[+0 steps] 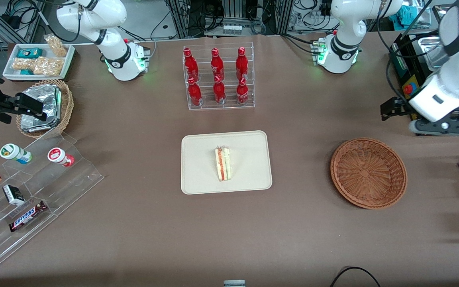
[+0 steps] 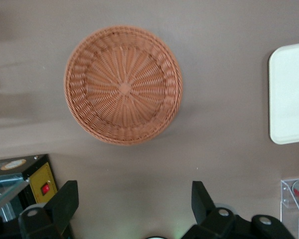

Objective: Place sandwich from basket to tray

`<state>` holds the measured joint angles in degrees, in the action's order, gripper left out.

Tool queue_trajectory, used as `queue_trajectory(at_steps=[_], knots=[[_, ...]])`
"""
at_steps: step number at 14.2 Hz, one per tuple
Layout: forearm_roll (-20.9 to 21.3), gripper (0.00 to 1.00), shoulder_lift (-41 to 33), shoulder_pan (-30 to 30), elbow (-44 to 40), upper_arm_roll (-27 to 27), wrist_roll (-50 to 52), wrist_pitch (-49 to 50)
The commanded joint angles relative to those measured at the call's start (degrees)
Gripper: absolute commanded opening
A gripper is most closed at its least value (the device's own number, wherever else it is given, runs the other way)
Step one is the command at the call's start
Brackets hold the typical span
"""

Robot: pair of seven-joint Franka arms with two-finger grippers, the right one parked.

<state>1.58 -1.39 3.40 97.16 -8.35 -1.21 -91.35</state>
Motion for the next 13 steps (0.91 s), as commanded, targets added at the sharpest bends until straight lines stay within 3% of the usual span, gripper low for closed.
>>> queue_trajectory(at_steps=[1, 13], knots=[[-0.52, 1.0, -0.02, 1.17, -3.37, 0.26, -0.89, 1.26], [-2.9, 1.0, -1.07, -3.74, -4.08, 9.05, -0.37, 1.61]])
